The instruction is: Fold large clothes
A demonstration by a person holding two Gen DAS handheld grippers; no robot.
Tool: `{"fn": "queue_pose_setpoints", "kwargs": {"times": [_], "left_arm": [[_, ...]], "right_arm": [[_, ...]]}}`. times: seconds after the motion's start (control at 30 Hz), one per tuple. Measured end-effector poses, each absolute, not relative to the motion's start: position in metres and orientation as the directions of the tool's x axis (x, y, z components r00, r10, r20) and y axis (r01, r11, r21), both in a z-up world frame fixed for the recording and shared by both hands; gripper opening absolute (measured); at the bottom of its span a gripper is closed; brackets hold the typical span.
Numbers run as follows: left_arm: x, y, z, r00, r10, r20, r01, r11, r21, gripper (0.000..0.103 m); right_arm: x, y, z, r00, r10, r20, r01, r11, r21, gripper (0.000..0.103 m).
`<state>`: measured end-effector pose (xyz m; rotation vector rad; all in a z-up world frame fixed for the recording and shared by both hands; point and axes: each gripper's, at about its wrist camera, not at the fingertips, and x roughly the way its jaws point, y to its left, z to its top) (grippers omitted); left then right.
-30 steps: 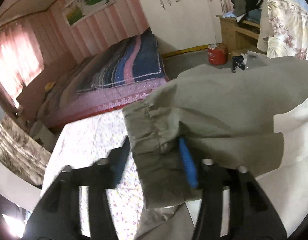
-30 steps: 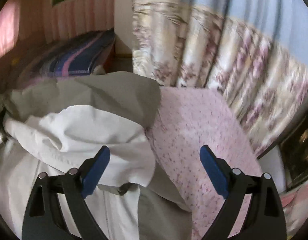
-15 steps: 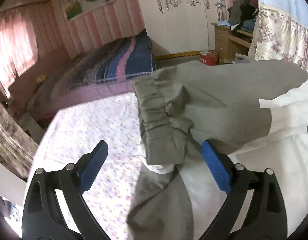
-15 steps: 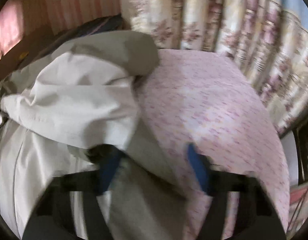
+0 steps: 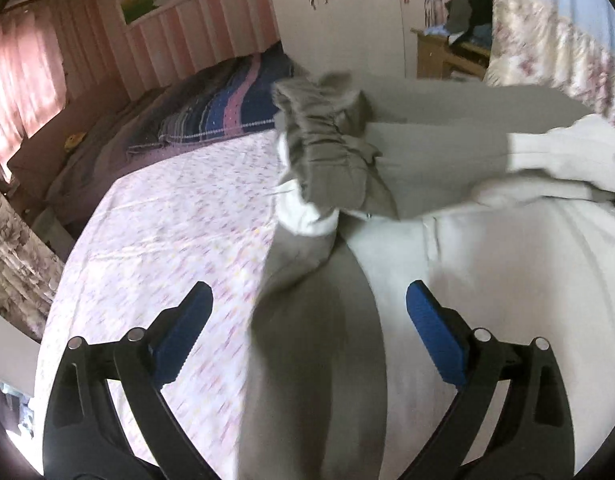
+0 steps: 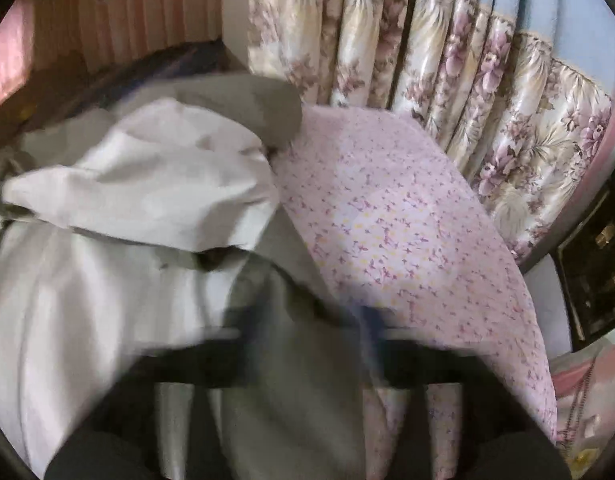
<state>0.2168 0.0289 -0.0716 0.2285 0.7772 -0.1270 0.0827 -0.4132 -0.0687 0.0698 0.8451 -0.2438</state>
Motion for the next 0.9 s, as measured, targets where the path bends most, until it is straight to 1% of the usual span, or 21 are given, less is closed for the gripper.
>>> {"fn": "queue_pose_setpoints", "kwargs": {"times": [0.17, 0.27, 0.37, 0.47, 0.53, 0.67, 0.7, 0.73, 0.83, 0.9], "left_arm": [[0.147, 0.065, -0.049, 0.727, -0.048, -0.685, 0.158, 0.982, 0.099, 0.098], [0.098, 0.084, -0.045, 0.736, -0.038, -0.676, 0.126, 0.989, 0.082, 0.099], [0.054, 0.099, -0.046, 0.739, -0.041, -0.673, 0.125, 0.989, 0.077, 0.099], [0.015, 0.103, -0.054, 0.734, -0.059, -0.677, 0.144, 0.987, 0.070, 0.099], [-0.006, 0.100, -0.063, 0.737, -0.047, -0.675, 0.140, 0.987, 0.085, 0.099], [-0.027, 0.100, -0.077, 0.694, -0.121, -0.709, 0.157, 0.988, -0.015, 0.098], [-0.027, 0.100, -0.081, 0.685, -0.129, -0.717, 0.158, 0.987, -0.027, 0.097], [-0.027, 0.100, -0.085, 0.669, -0.136, -0.731, 0.155, 0.987, -0.042, 0.093], [-0.025, 0.096, -0.093, 0.641, -0.158, -0.751, 0.165, 0.984, -0.067, 0.087], [-0.025, 0.089, -0.095, 0.639, -0.148, -0.755, 0.168, 0.984, -0.051, 0.086]], "right_arm": [[0.020, -0.390, -0.039, 0.693, -0.151, -0.705, 0.215, 0.977, 0.002, 0.082], [-0.023, -0.372, -0.027, 0.733, -0.096, -0.673, 0.174, 0.983, 0.050, 0.082], [-0.063, -0.355, -0.026, 0.741, -0.096, -0.664, 0.153, 0.988, 0.029, 0.083], [-0.088, -0.354, -0.032, 0.752, -0.060, -0.656, 0.133, 0.989, 0.062, 0.083], [-0.107, -0.351, -0.037, 0.752, -0.098, -0.652, 0.166, 0.985, 0.043, 0.083], [-0.129, -0.354, -0.047, 0.742, -0.109, -0.661, 0.202, 0.977, 0.065, 0.083], [-0.135, -0.357, -0.049, 0.736, -0.120, -0.667, 0.213, 0.975, 0.059, 0.083], [-0.140, -0.359, -0.050, 0.730, -0.125, -0.672, 0.217, 0.975, 0.054, 0.083], [-0.152, -0.372, -0.056, 0.706, -0.138, -0.694, 0.240, 0.969, 0.052, 0.083], [-0.157, -0.380, -0.065, 0.687, -0.136, -0.714, 0.262, 0.963, 0.069, 0.083]]}}
